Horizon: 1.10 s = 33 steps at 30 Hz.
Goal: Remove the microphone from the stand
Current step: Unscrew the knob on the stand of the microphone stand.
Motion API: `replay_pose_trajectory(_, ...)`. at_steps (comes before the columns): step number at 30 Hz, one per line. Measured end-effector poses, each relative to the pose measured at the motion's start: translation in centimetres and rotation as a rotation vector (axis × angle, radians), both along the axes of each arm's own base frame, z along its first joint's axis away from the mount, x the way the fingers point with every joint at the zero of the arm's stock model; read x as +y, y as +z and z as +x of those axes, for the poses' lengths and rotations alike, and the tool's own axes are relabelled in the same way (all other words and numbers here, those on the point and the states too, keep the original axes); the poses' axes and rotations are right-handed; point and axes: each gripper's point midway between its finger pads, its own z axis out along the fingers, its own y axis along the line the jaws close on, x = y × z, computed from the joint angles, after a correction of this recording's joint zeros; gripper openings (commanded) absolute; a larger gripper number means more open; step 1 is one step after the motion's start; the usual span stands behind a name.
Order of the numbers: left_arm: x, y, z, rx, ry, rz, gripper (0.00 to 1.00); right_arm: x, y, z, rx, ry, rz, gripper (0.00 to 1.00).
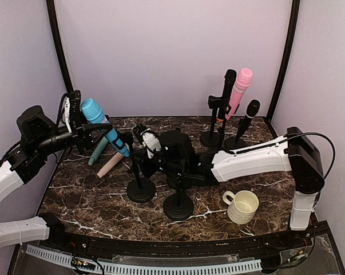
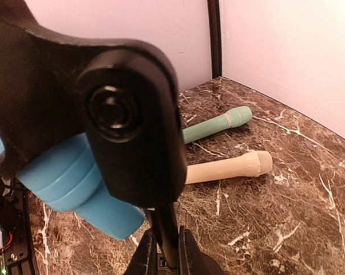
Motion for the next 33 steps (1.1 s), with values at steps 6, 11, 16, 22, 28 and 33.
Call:
replay_pose_trajectory(6, -0.2, 0.3, 0.4, 0.005, 0.000, 0.003, 0.19, 0.0, 0.1, 0.4, -0.027, 0.116, -0.002, 0.00)
replay_pose_trajectory(11, -0.5, 0.6, 0.9, 0.003, -0.002, 0.000, 0.19, -0.2, 0.4, 0.8, -0.053, 0.184, -0.007, 0.00)
replay_pose_trajectory(16, -0.4, 1.6, 1.2, -0.020, 0.011, -0.026, 0.19, -0.2, 1.5, 1.4, -0.079, 0.222, -0.008, 0.00)
replay_pose_trajectory(22, -0.1, 2.8, 1.5, -0.043, 0.040, -0.049, 0.19, -0.1, 2.7, 1.7, -0.097, 0.244, 0.000, 0.00)
replay_pose_trajectory(28, 0.3, 3.3, 2.4, -0.024, 0.089, -0.066, 0.19, 0.0, 3.0, 1.7, -0.073, 0.237, 0.018, 0.28)
replay_pose_trajectory(33, 0.8, 3.3, 3.4, 0.000, 0.150, -0.072, 0.19, -0.4, 4.3, 1.9, -0.060, 0.166, 0.050, 0.45)
